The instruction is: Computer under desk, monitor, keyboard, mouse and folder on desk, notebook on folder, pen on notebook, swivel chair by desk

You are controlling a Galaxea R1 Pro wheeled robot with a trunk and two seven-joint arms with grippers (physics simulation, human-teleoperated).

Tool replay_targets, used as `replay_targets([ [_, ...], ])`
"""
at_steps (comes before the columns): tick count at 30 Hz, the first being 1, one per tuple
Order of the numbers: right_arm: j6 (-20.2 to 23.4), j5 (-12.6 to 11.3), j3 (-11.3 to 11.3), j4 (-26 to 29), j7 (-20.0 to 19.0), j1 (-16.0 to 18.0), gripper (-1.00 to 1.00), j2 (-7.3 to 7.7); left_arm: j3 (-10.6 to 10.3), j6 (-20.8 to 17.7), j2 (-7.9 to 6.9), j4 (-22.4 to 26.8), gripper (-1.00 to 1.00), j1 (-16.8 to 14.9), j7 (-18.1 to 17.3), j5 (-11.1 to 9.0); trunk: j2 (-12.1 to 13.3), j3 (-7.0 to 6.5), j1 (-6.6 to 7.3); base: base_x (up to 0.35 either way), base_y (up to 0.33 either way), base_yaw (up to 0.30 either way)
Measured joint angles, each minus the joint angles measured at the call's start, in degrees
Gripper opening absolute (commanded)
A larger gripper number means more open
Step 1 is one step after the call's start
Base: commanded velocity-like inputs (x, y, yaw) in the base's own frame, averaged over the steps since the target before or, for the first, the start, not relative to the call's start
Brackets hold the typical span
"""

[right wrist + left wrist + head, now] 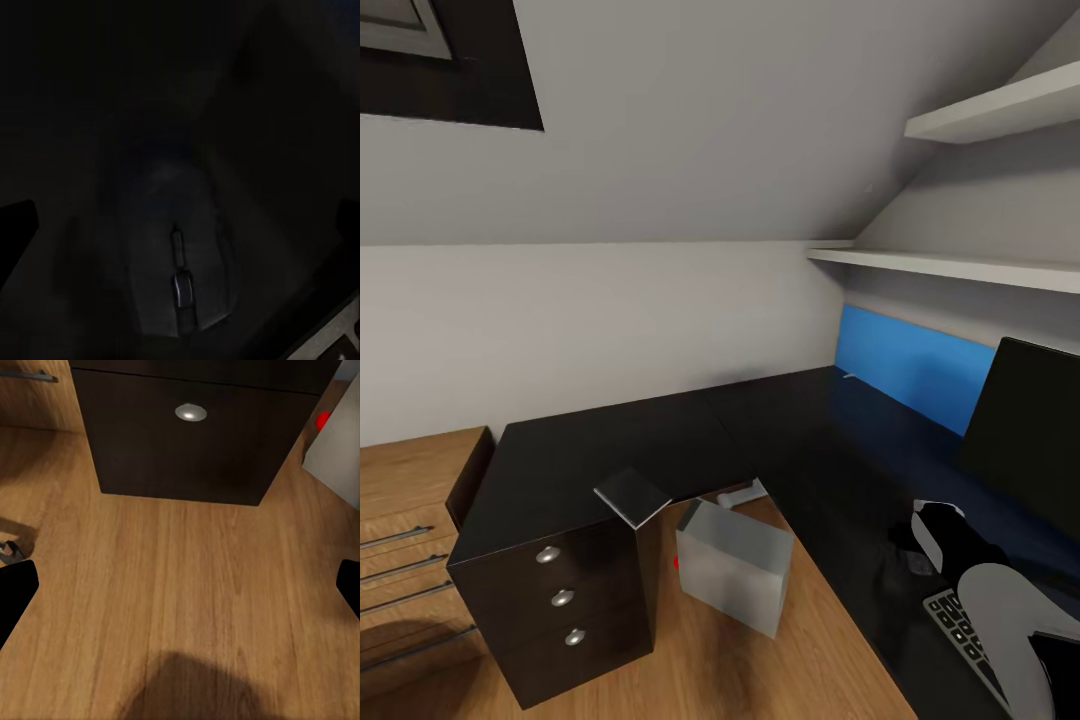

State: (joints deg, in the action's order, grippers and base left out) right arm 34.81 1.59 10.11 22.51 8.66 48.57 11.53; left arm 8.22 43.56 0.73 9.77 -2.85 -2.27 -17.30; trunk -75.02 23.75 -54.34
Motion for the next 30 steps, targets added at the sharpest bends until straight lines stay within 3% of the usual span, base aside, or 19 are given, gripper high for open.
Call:
replay_targets([
  [13,-0.2,-0.1,0.0,0.2,-0.1,0.0,1.00,-0.09,0.0,0.0,-0.05,0.0,1.00,0.0,0.0,0.0,0.0,0.00,0.00,0.000,0.000,0.000],
  [23,-0.8,-0.5,0.5,4.6,-0.2,0.0,1.00,-0.57,0.0,0.0,-0.04,0.0,1.00,0.0,0.0,0.0,0.0,0.00,0.00,0.000,0.000,0.006],
  [30,-2.1,-0.5,0.6,5.8,-0.2,0.0,1.00,-1.51,-0.1,0.0,-0.02,0.0,1.00,0.0,0.0,0.0,0.0,0.00,0.00,0.000,0.000,0.144],
])
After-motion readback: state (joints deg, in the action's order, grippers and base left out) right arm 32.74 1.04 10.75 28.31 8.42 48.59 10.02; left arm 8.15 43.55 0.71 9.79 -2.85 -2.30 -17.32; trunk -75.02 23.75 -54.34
